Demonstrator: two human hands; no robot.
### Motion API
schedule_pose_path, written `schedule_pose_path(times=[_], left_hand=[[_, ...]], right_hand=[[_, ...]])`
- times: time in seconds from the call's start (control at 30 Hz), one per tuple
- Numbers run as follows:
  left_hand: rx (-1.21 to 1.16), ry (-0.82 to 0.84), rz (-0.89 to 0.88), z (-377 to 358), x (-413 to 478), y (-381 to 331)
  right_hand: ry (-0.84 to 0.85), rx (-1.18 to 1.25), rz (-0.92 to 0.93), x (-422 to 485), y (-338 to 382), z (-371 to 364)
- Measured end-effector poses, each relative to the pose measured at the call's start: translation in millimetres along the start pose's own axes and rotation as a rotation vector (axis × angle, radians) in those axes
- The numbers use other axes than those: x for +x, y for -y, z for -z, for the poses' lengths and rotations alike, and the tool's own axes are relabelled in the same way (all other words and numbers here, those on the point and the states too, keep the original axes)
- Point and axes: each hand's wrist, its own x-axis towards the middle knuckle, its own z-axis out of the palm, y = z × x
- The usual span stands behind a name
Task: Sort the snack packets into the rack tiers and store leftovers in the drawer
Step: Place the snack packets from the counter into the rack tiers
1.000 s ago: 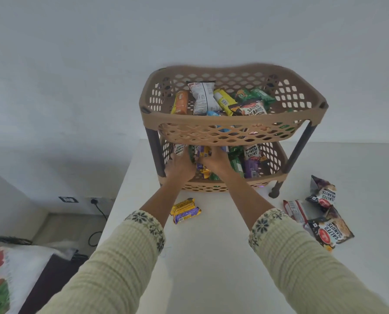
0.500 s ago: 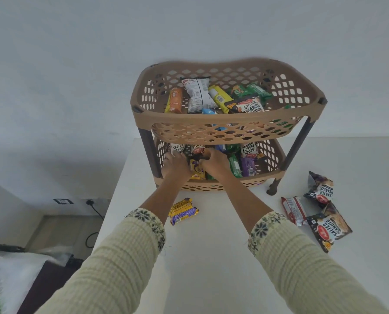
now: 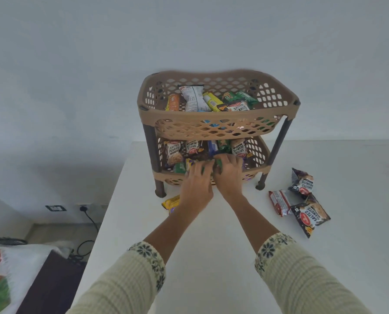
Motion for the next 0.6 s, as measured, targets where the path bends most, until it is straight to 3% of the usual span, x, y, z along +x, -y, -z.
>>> schedule_pose_path(times=[0.17, 0.37, 0.6], left_hand=[[0.073, 0.140, -0.072, -26.1, -12.8, -29.9], [0.225, 0.176, -0.260, -60.0, -26.9, -72.5], [0.198, 0.417, -0.279, -101.9, -45.8, -113.8]], right_hand=[[-0.019, -0.027, -0.052, -32.3, -29.2, 27.3], [0.068, -0.249, -0.292, -64.6, -95.5, 61.1], [0.237, -0.376, -0.612, -90.3, -171.1, 103.8]])
